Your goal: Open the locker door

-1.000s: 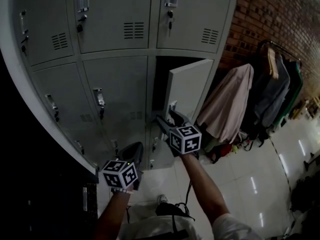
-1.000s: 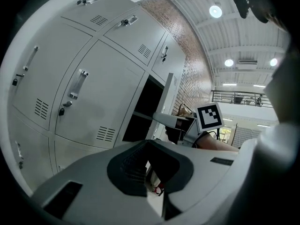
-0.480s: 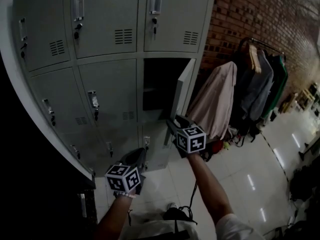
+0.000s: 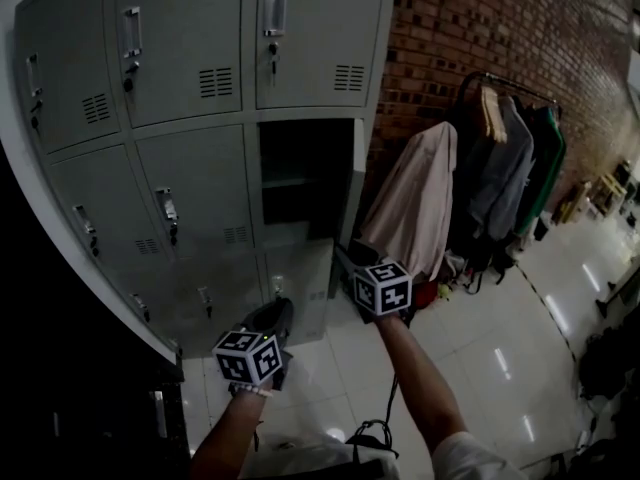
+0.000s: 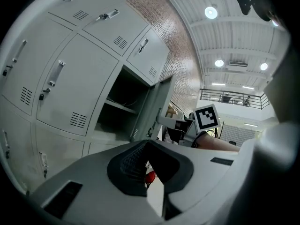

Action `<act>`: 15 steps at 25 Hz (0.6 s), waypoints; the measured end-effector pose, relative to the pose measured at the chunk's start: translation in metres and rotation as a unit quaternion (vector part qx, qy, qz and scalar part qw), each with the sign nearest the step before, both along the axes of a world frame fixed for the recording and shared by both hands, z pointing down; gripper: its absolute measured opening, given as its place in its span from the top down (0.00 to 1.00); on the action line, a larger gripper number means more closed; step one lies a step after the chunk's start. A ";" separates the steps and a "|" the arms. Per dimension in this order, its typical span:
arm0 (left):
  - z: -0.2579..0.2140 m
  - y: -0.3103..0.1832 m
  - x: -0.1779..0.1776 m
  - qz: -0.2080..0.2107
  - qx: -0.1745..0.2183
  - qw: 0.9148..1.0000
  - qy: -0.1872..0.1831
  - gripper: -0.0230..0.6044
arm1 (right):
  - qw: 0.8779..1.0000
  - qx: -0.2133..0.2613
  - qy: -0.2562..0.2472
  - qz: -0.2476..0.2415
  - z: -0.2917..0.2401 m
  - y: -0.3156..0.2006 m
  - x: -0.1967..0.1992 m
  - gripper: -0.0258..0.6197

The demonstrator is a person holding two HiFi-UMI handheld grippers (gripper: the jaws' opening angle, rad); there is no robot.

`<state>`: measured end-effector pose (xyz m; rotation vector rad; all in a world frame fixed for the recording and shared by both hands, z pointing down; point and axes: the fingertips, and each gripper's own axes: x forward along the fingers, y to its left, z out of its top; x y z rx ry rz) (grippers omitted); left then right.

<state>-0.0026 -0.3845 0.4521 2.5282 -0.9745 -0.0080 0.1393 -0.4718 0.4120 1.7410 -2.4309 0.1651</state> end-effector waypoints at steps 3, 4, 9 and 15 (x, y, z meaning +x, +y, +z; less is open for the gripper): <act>-0.002 0.004 0.026 0.003 -0.002 1.000 0.006 0.98 | 1.000 -0.002 0.000 0.003 -0.001 0.012 0.023 0.71; -0.002 0.006 0.035 0.004 -0.002 1.000 0.007 0.98 | 1.000 -0.003 0.004 0.006 -0.001 0.015 0.031 0.71; -0.002 0.017 0.082 0.013 -0.004 1.000 0.009 0.98 | 0.999 -0.004 0.025 0.030 0.000 0.025 0.078 0.76; -0.001 0.029 0.122 0.012 -0.004 1.000 0.003 0.98 | 0.999 -0.011 0.020 0.038 0.002 0.026 0.131 0.79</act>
